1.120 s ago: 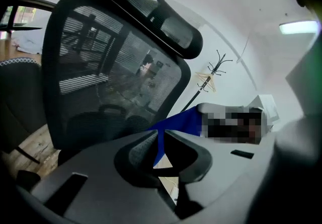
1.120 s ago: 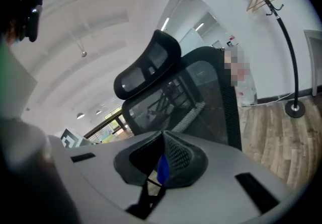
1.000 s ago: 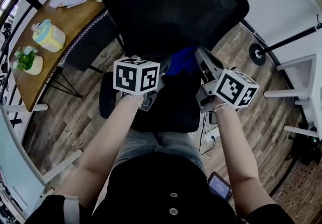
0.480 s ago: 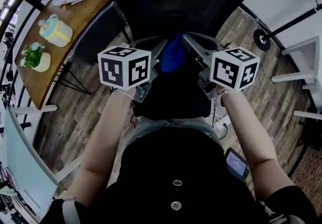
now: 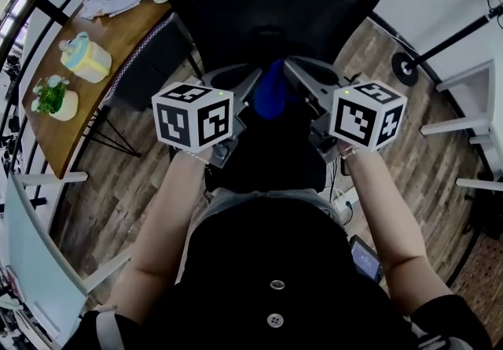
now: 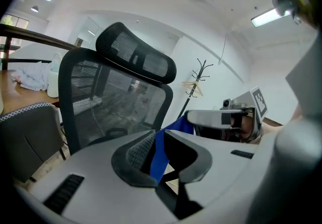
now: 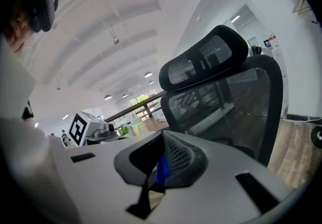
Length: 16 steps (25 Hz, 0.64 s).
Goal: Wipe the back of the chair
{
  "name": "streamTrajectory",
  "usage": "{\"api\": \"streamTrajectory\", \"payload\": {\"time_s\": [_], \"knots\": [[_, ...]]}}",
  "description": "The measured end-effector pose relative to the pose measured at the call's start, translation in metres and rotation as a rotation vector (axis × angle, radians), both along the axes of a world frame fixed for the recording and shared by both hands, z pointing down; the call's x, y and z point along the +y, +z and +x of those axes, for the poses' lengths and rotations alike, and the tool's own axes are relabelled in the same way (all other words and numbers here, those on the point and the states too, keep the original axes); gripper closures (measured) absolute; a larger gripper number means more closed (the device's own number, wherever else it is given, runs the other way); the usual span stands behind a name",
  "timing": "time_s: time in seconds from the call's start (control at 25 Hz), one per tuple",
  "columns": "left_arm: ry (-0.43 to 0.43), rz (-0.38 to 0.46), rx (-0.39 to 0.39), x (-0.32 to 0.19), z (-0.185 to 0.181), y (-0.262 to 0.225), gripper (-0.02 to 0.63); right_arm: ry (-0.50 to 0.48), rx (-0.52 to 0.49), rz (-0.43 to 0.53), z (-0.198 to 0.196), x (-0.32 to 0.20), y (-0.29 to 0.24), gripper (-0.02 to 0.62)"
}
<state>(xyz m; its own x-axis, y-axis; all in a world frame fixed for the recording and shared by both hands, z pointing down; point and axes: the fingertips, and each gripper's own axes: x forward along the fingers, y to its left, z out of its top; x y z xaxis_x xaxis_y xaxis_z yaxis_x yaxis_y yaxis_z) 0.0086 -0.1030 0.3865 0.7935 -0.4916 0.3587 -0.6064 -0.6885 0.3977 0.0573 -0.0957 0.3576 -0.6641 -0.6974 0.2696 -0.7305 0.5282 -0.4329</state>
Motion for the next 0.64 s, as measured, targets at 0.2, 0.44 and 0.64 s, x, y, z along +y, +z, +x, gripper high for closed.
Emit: {"api": "streamTrajectory", "payload": {"time_s": [0.2,0.44,0.64], "knots": [[-0.049,0.01,0.018,-0.008,-0.006,-0.005,0.558,0.027,-0.034,0.004,0.007,-0.003,-0.006,0.563],[-0.064,-0.007,0.05,-0.001,-0.009,-0.002,0.558,0.011,-0.048,-0.007,0.005,0.006,-0.002,0.563],[-0.085,-0.034,0.076,0.007,-0.015,0.004,0.558,0.03,-0.113,-0.015,0.007,0.013,0.0,0.563]]}}
